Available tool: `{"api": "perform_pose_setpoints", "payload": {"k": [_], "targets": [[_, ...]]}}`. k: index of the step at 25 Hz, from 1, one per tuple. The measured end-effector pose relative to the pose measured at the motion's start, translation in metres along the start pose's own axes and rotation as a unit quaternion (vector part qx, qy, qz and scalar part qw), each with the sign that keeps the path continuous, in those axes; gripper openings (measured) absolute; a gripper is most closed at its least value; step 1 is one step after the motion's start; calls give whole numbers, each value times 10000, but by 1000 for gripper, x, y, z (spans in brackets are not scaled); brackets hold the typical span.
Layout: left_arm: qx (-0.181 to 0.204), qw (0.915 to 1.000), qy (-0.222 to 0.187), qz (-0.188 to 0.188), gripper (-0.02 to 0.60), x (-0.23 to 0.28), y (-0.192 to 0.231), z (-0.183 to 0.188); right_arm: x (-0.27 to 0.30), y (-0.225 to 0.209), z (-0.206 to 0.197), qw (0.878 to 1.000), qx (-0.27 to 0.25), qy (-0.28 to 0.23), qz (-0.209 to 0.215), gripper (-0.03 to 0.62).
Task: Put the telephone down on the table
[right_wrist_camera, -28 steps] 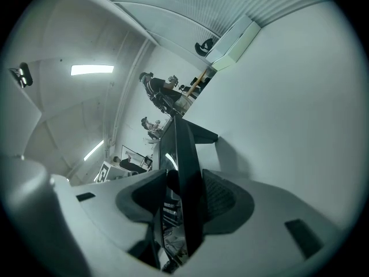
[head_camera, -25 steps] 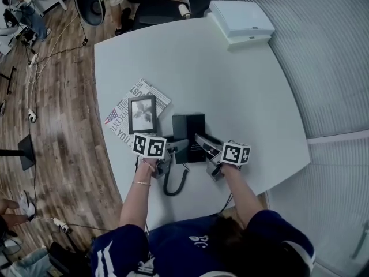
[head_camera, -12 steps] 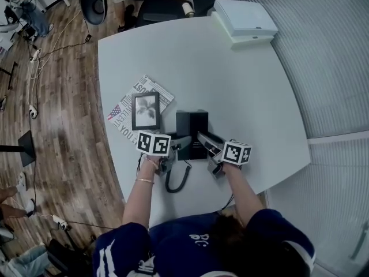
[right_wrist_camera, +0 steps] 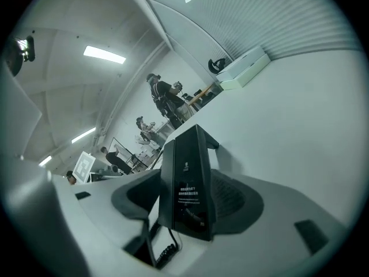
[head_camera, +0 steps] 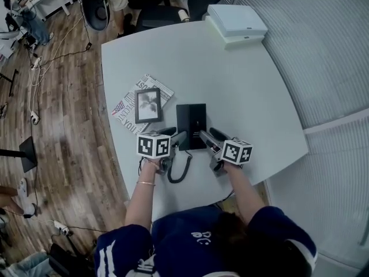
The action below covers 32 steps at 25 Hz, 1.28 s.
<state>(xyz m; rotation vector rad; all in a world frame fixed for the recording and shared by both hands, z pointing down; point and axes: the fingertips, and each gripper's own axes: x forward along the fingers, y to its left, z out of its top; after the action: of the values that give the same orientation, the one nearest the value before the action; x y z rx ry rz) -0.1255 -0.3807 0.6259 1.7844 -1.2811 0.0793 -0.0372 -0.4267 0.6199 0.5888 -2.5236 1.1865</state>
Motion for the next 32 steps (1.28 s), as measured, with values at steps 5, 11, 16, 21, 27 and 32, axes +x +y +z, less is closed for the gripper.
{"api": "perform_pose_setpoints", "payload": {"k": [5,11,16,21,27,32], "targets": [[279,9992,-275,106,195,-27,-21,-16,-31,22,-6,9992,-301,-221,-129,272],[509,9952,-823,-112,195,-63,-49,-37,-63,53,-29,9971,-659,-322,-197,272],[857,9931,-791,-115,195,-91,-63,-67,-82,78,-59,9948,-964,-246,-232,272],[1139,9907,-747,19,195,-109,-76,-98,-94,97,-92,9935,-1106,-164,-236,272],[962,9911,-923,38,195,-126,-82,-131,-103,113,-124,9921,-1215,-105,-296,272],[1133,9887,-974,126,195,-138,-86,-149,-107,124,-141,9909,-1290,-151,-348,271]]}}
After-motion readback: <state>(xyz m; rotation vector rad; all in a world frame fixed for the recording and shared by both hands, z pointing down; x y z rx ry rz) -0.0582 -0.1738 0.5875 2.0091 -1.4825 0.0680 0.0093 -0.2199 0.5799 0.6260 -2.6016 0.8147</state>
